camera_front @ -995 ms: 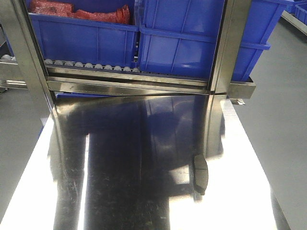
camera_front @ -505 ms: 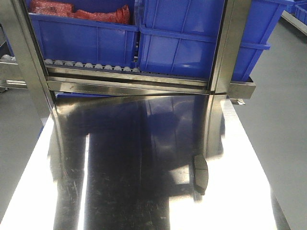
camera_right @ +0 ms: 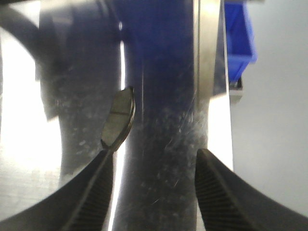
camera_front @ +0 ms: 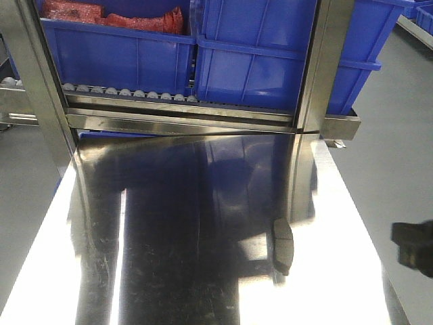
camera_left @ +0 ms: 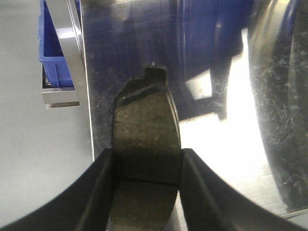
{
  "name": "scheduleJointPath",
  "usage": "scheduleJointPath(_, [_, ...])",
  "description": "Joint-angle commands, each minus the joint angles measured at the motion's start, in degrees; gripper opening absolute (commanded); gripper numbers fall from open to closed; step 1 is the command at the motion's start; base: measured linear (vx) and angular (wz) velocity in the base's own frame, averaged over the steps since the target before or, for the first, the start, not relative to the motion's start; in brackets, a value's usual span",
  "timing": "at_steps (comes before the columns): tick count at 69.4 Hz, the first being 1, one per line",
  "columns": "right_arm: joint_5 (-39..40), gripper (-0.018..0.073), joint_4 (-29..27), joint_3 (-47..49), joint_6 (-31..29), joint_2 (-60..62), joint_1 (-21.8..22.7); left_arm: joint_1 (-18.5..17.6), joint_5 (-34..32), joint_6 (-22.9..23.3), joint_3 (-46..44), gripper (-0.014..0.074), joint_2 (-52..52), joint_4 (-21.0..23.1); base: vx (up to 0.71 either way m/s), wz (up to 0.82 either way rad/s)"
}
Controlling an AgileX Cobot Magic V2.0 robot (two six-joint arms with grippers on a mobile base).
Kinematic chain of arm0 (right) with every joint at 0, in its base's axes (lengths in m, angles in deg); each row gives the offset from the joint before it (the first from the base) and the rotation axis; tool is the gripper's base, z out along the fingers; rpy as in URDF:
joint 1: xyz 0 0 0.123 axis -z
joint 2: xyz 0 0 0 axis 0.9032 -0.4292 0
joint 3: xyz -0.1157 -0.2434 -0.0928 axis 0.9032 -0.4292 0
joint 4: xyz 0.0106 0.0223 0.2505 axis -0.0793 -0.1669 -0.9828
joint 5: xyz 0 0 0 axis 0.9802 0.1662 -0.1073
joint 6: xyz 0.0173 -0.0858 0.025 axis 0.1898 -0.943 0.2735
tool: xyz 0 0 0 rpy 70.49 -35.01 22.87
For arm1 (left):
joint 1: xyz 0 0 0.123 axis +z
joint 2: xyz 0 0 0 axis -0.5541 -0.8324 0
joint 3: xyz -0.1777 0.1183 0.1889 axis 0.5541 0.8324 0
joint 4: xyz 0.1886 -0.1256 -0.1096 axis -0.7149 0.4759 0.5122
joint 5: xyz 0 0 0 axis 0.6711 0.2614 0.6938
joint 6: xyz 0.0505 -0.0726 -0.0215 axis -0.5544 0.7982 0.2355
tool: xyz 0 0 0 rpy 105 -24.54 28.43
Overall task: Move and align brake pads A on conveyor
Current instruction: 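Lower the right gripper onto the other brake pad and close it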
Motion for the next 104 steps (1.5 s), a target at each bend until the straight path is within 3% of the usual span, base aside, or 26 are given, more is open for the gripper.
scheduleJointPath(1, [1.24,0.0379,-1.22,4.13,0.0,-6.9,0.24,-0.16,-4.13,0.44,-1.55,-0.0006,-0.38,-1.06,0.0,0.0])
scheduleJointPath(35, [-7.39,0.0379,-0.97,19.21,2.85,-37.44,0.11,-0.16,-3.94,0.44,-1.55,-0.0006,-0.38,-1.06,0.0,0.0])
scheduleJointPath(64, [-10.85,0.0388,4.31,32.94,13.73,-51.7,-11.83,-0.16,-3.94,0.44,-1.55,-0.0006,-0.38,-1.06,0.0,0.0])
scheduleJointPath(104, [-15.34,0.0482,4.94,43.02,16.39,-62.98,-12.38,-0.16,-3.89,0.44,-1.55,-0.0006,-0.38,-1.06,0.0,0.0])
